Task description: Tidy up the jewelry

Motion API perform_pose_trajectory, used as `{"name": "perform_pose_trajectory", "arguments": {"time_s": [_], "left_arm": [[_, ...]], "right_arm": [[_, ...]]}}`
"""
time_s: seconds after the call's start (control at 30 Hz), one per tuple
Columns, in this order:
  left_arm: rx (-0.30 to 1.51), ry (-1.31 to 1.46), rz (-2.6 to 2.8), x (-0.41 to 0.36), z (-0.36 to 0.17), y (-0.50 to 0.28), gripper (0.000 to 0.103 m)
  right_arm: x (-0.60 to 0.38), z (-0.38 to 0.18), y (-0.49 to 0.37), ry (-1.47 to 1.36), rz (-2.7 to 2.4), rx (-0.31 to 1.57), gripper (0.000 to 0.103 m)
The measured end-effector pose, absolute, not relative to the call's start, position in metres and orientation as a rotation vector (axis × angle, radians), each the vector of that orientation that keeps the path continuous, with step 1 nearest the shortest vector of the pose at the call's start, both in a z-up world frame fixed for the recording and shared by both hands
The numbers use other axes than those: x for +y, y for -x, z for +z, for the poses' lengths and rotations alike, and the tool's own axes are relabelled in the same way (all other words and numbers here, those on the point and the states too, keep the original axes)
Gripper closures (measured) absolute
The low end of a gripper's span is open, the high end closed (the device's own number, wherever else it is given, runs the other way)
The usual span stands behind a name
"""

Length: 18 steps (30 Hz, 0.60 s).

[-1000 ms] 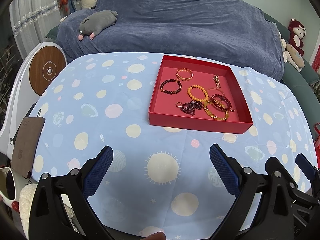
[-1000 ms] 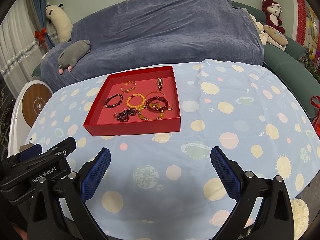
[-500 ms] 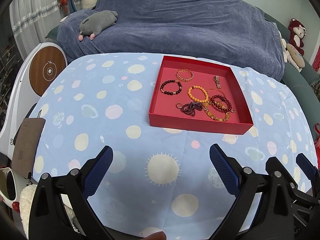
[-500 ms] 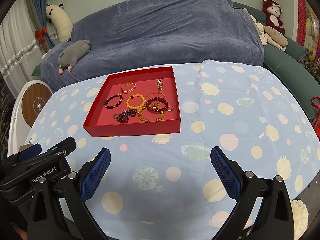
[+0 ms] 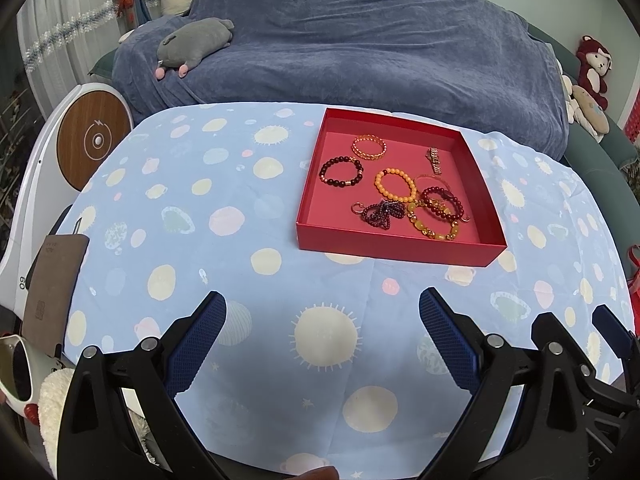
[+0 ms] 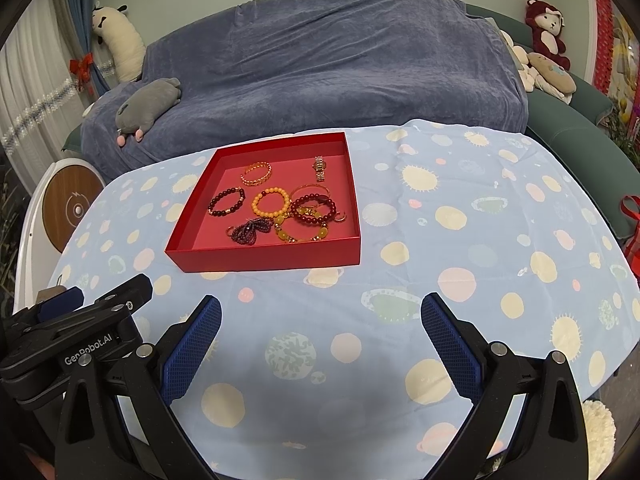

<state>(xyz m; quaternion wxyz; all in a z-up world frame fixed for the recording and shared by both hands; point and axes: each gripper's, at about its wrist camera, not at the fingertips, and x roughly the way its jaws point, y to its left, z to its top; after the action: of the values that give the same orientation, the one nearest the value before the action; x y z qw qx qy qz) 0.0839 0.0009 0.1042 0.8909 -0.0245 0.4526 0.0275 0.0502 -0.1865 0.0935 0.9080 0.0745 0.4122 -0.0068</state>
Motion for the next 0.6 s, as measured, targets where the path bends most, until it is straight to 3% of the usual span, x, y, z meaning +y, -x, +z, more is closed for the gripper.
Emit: {"name": "perform_pose_trajectory", "arguments": {"time_s": [0.6], "left_arm": [[0.920,0.040,0.062,-0.0024,0.1036,-0.0806,0.010]], "right_arm": [[-0.1846,0.0941,-0.0502,-0.152,-0.014,0.852,0.006]]}}
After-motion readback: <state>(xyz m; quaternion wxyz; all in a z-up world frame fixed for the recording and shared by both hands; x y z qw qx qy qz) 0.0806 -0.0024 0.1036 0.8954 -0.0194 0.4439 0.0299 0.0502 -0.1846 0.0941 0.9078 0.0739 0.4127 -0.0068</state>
